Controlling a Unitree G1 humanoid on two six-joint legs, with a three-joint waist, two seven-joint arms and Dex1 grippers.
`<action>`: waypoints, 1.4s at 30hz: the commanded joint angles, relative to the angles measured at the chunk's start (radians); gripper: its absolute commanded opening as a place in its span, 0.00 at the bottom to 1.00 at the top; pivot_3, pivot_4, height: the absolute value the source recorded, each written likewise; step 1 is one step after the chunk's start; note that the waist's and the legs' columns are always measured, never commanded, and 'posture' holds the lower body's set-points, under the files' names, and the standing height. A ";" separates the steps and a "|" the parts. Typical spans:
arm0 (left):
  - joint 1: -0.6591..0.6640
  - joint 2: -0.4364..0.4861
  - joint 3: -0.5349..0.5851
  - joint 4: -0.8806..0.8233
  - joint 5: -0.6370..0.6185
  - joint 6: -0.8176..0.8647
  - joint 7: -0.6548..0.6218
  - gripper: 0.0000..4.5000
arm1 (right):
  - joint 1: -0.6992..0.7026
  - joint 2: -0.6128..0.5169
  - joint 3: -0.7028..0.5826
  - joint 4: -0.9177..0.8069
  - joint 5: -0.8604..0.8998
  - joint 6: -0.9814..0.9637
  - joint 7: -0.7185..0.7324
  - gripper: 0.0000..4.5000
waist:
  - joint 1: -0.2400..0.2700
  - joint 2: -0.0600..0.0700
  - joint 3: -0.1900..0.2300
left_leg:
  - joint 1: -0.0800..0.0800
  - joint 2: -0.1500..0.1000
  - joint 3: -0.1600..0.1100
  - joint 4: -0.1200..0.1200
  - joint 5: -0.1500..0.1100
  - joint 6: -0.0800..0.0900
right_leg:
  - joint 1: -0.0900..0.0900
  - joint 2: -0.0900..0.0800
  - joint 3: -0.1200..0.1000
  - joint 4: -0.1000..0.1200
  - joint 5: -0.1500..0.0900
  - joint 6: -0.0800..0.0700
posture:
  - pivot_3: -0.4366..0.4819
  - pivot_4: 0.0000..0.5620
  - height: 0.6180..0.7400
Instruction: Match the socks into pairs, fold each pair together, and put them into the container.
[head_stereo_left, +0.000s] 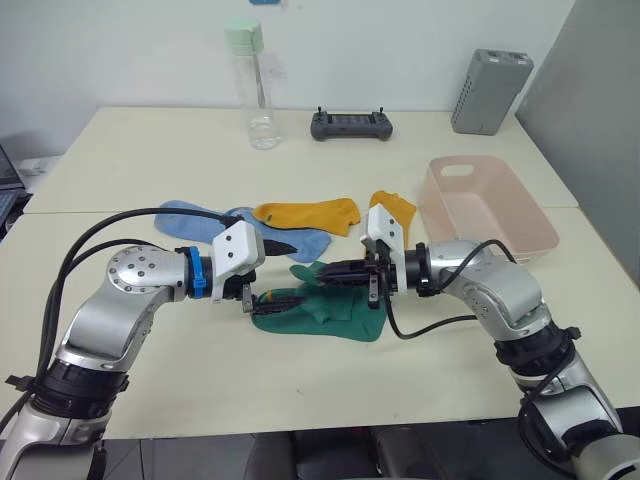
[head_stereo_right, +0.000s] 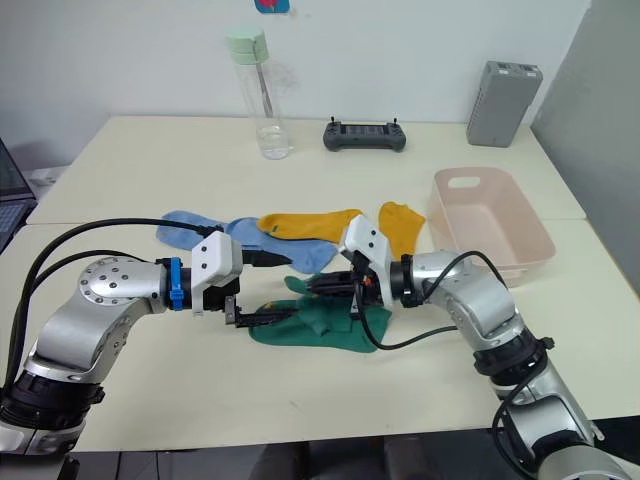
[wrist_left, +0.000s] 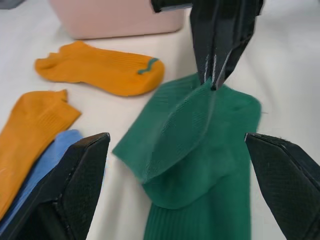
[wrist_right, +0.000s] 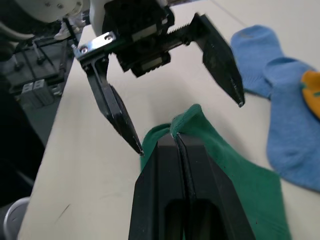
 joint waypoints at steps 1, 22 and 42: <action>-0.046 0.018 -0.021 0.005 0.024 -0.057 -0.063 1.00 | -0.007 0.004 -0.005 -0.046 0.020 0.003 0.014 0.01 | 0.000 0.000 0.000 | 0.000 0.000 0.000 0.000 0.000 0.000 | 0.000 0.000 0.000 0.000 0.000 0.001 | 0.48 0.27 1.00; -0.063 0.007 -0.003 0.021 0.033 0.003 -0.065 0.00 | -0.007 0.051 -0.054 0.000 -0.027 -0.046 -0.048 0.04 | 0.000 0.000 0.000 | 0.000 0.000 0.000 0.001 0.000 0.000 | 0.000 0.000 0.000 0.001 -0.002 0.004 | 0.48 0.27 1.00; -0.124 -0.070 0.154 0.095 0.003 0.157 0.189 0.00 | 0.206 0.068 -0.070 -0.008 -0.061 0.030 -0.243 0.99 | -0.003 0.000 0.000 | -0.002 0.000 -0.006 0.003 0.000 0.000 | 0.001 0.001 -0.003 0.002 -0.001 0.003 | 0.48 0.27 1.00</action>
